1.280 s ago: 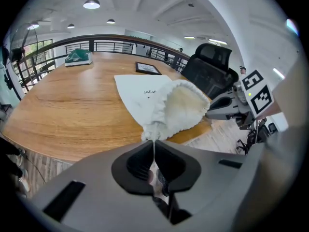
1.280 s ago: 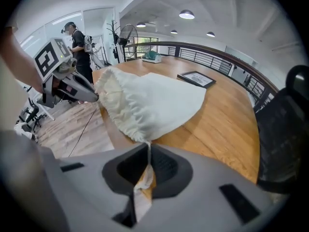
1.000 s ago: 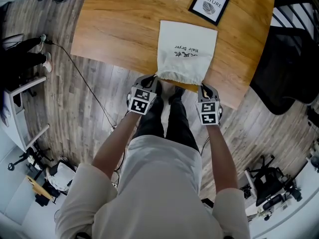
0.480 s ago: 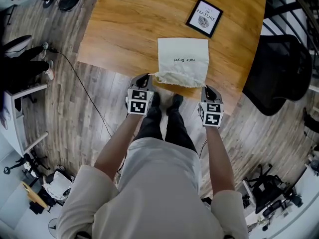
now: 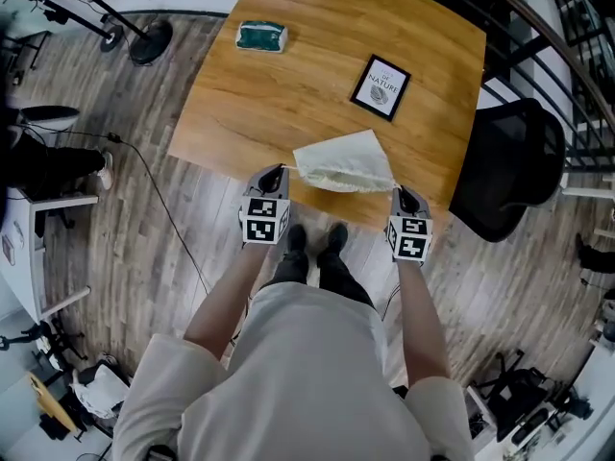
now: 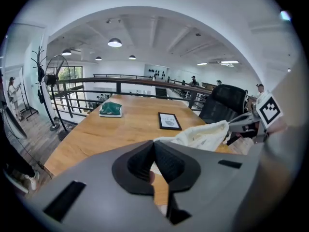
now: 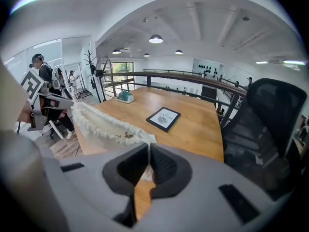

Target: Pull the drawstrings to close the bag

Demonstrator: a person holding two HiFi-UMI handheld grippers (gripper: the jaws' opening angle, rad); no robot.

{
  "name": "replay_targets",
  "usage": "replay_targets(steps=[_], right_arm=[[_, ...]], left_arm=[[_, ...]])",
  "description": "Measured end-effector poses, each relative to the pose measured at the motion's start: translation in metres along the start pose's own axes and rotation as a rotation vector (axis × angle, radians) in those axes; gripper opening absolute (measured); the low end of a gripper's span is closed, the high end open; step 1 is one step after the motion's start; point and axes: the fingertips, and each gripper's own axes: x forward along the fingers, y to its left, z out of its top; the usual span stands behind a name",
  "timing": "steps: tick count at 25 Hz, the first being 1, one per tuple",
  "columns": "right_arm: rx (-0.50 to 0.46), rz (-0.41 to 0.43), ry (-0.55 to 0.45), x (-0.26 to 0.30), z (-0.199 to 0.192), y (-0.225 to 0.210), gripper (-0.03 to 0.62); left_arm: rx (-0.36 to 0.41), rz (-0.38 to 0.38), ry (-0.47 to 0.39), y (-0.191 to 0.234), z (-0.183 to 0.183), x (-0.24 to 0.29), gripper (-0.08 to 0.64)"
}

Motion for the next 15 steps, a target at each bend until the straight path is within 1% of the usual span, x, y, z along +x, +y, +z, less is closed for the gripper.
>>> replay_targets(steps=[5,12,15], right_arm=[[0.073,-0.026,-0.081,-0.023,0.034,-0.019,0.009],[0.076,-0.053,-0.145,-0.048,0.067,-0.042,0.009],[0.095,-0.057,-0.170,-0.056,0.078,-0.052,0.009]], left_arm=[[0.022,0.001,-0.068,-0.005,0.038,-0.025,-0.006],[0.006,-0.004,-0.140,-0.010,0.075,-0.047,-0.006],[0.002,0.001,-0.164,-0.011,0.090,-0.052,-0.006]])
